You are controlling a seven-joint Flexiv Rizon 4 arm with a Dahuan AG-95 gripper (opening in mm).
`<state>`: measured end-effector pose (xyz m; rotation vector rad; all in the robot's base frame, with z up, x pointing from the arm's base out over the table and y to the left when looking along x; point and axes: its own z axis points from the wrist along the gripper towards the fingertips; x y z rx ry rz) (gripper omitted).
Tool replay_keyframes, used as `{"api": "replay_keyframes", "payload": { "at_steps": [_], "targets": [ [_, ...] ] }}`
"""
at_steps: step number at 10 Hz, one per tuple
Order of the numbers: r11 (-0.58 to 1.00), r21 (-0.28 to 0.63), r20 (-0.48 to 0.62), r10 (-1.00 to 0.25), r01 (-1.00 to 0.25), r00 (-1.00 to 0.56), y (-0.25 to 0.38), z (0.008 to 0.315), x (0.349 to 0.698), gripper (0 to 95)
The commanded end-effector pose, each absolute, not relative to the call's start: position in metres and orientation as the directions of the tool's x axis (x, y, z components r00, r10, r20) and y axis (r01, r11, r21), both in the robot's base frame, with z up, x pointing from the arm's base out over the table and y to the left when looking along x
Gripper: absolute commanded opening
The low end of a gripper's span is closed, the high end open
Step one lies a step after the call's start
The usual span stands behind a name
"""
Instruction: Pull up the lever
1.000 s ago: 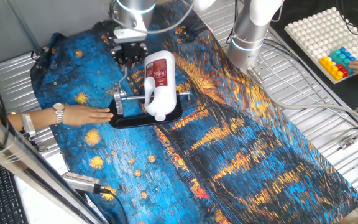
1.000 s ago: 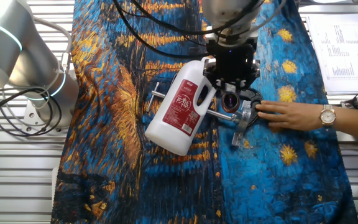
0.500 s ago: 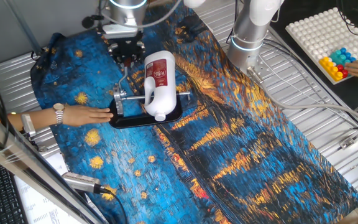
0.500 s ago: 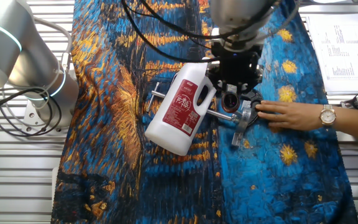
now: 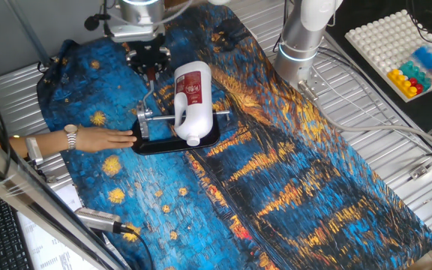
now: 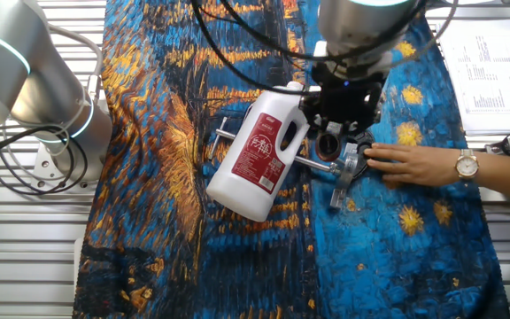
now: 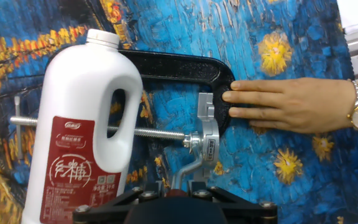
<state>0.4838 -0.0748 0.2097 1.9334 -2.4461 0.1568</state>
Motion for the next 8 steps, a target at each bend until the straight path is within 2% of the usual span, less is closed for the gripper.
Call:
{"api": "replay_keyframes", "payload": {
  "at_steps": [1,8],
  "targets": [
    [0.231,-0.069,0.069,-0.969,-0.971,-0.236,-0.0767,0.2077,0.4789,19.0],
    [0.214,-0.082,0.068,-0.973,-0.973,-0.220,-0.0801,0.2021,0.4723,19.0]
  ]
}}
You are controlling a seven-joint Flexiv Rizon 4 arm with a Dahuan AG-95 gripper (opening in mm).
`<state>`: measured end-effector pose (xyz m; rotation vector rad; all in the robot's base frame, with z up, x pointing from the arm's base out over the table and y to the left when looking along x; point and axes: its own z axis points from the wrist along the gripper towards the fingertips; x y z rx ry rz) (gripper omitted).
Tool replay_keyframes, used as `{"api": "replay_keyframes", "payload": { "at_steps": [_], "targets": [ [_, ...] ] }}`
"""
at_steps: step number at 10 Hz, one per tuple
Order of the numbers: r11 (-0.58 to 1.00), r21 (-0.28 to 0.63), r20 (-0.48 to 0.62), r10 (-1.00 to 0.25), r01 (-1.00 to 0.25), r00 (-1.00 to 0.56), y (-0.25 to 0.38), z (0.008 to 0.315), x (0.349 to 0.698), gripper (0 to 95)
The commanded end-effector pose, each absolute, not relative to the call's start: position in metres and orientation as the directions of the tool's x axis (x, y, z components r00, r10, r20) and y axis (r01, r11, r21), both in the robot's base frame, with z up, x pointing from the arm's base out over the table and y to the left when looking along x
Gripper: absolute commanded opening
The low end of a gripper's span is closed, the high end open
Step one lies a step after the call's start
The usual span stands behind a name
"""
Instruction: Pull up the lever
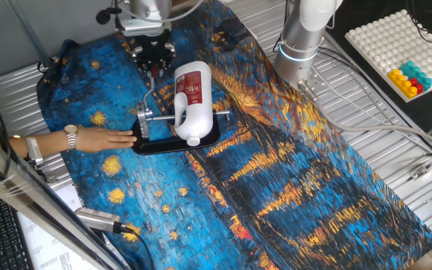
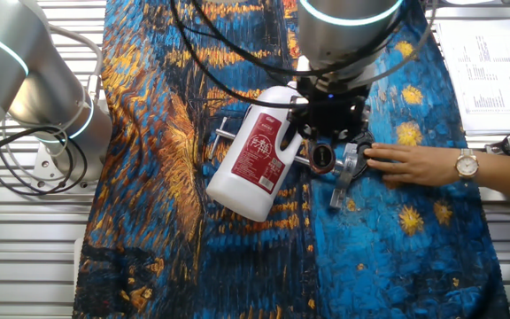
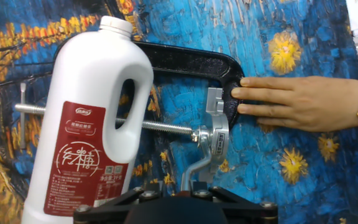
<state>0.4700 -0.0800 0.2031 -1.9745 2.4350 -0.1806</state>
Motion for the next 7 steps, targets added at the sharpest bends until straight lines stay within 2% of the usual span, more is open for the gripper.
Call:
{"api": "replay_keyframes", "payload": {
  "at_steps": [1,7],
  "targets": [
    [0.240,-0.073,0.065,-0.967,-0.968,-0.245,-0.0801,0.2021,0.4723,19.0],
    [0.325,-0.094,0.068,-0.941,-0.941,-0.332,-0.0801,0.2021,0.4723,19.0]
  ]
}}
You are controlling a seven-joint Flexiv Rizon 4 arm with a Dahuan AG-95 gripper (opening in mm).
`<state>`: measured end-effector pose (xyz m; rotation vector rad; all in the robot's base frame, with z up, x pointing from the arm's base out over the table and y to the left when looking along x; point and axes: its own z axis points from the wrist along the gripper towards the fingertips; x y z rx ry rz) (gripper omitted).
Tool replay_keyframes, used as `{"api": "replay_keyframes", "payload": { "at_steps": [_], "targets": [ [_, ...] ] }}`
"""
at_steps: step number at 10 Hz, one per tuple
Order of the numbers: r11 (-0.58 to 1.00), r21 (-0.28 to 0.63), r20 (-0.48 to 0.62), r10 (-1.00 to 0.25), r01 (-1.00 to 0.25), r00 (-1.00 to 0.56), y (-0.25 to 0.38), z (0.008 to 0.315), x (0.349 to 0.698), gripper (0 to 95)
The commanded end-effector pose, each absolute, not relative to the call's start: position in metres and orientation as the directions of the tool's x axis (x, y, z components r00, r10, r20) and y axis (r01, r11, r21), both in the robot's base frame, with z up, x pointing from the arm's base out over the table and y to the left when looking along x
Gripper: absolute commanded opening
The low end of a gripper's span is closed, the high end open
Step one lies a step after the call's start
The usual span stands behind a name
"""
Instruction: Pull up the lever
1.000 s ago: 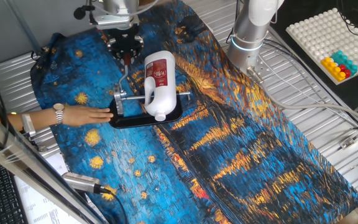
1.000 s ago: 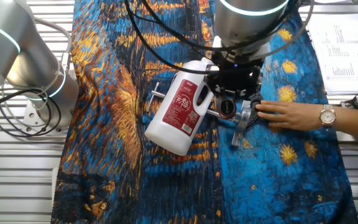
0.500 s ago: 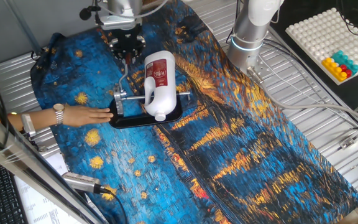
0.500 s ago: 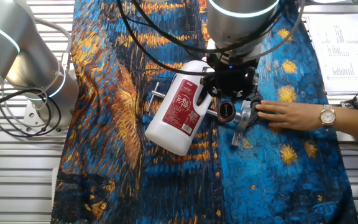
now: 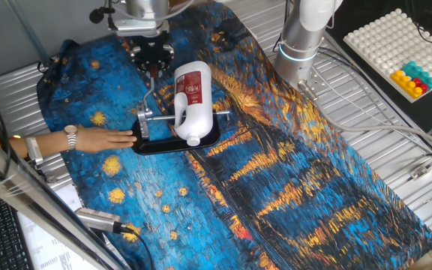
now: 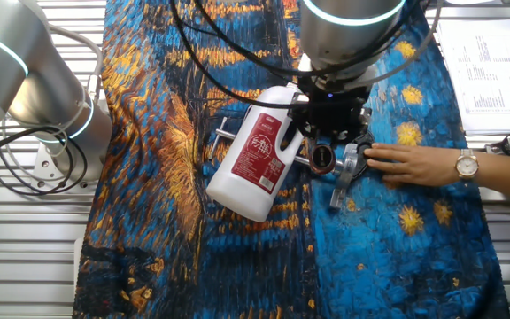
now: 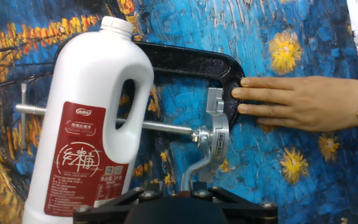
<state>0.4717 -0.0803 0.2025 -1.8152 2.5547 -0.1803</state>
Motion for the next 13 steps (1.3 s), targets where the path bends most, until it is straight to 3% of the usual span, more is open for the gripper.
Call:
{"api": "replay_keyframes", "payload": {
  "at_steps": [1,13],
  "targets": [
    [0.312,-0.096,0.078,-0.944,-0.945,-0.320,-0.082,0.203,0.471,19.0],
    [0.220,-0.131,0.034,-0.973,-0.967,-0.226,-0.128,0.199,0.442,19.0]
  ]
}}
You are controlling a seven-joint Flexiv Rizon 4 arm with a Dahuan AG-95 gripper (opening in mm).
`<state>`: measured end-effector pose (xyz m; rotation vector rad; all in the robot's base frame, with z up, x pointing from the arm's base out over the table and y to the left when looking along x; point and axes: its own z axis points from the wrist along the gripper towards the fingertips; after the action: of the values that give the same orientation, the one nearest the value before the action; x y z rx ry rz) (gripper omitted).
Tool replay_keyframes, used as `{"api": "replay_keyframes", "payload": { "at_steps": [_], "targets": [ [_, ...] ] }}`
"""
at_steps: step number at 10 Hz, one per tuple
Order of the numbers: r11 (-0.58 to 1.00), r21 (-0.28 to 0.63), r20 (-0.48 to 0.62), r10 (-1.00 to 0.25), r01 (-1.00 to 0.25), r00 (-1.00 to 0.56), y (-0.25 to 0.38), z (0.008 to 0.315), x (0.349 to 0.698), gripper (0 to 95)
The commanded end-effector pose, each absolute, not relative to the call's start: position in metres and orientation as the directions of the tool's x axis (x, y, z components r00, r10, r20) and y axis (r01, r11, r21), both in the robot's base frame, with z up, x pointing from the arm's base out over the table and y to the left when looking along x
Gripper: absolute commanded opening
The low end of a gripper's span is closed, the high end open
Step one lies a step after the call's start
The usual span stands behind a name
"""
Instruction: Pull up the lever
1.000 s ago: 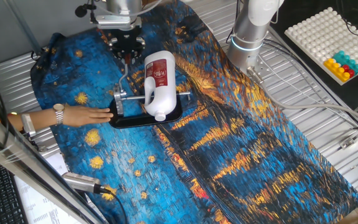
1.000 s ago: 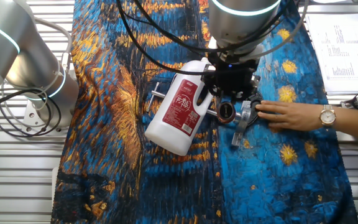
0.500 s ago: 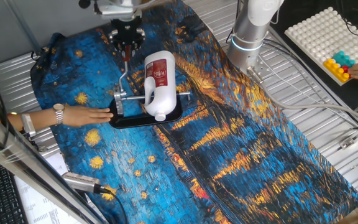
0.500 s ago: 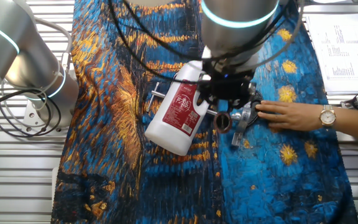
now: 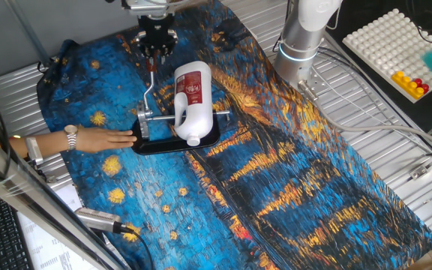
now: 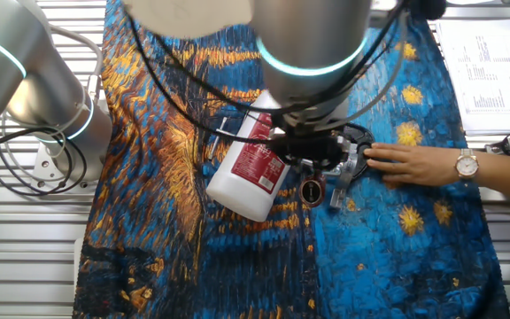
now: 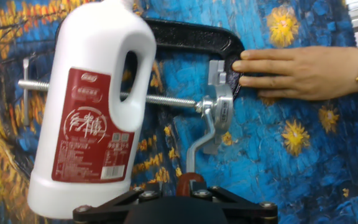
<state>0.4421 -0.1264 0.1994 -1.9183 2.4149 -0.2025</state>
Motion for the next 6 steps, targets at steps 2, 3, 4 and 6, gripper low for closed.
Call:
{"api": "replay_keyframes", "payload": {
  "at_steps": [2,3,4,6],
  "targets": [
    [0.234,-0.115,0.029,-0.971,-0.965,-0.238,-0.121,0.206,0.452,19.0],
    [0.245,-0.112,0.038,-0.967,-0.963,-0.250,-0.119,0.207,0.455,19.0],
    [0.260,-0.111,0.028,-0.964,-0.959,-0.264,-0.118,0.206,0.456,19.0],
    [0.264,-0.114,0.024,-0.963,-0.958,-0.269,-0.115,0.205,0.458,19.0]
  ]
}}
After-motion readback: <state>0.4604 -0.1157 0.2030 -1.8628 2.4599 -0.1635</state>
